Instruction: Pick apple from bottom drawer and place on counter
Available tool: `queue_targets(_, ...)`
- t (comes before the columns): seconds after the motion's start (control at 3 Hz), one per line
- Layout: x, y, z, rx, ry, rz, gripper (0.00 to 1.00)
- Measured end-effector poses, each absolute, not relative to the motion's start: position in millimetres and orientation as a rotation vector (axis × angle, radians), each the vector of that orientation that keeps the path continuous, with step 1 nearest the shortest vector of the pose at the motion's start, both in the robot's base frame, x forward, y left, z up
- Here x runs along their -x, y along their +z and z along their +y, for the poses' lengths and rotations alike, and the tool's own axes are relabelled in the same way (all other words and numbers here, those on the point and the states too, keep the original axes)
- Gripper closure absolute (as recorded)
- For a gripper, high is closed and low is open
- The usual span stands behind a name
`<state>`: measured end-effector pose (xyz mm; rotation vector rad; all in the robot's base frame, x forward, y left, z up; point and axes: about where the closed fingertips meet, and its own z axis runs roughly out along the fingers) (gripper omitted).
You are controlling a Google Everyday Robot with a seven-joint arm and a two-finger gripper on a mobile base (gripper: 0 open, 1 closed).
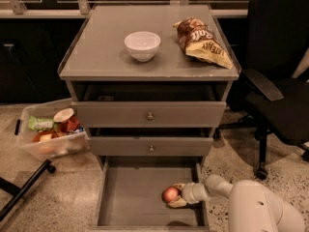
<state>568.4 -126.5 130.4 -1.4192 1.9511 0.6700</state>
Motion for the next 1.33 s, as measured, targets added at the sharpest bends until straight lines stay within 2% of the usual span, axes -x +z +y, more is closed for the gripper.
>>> queue_targets(0.33, -564, 153, -132, 1.411, 0.662, 1.908, 0.89)
queue_targets(0.67, -553, 201, -137, 1.437, 0.648, 1.825, 1.0)
queue_targets(1.33, -517, 347, -131, 1.62, 0.637, 1.518, 1.0)
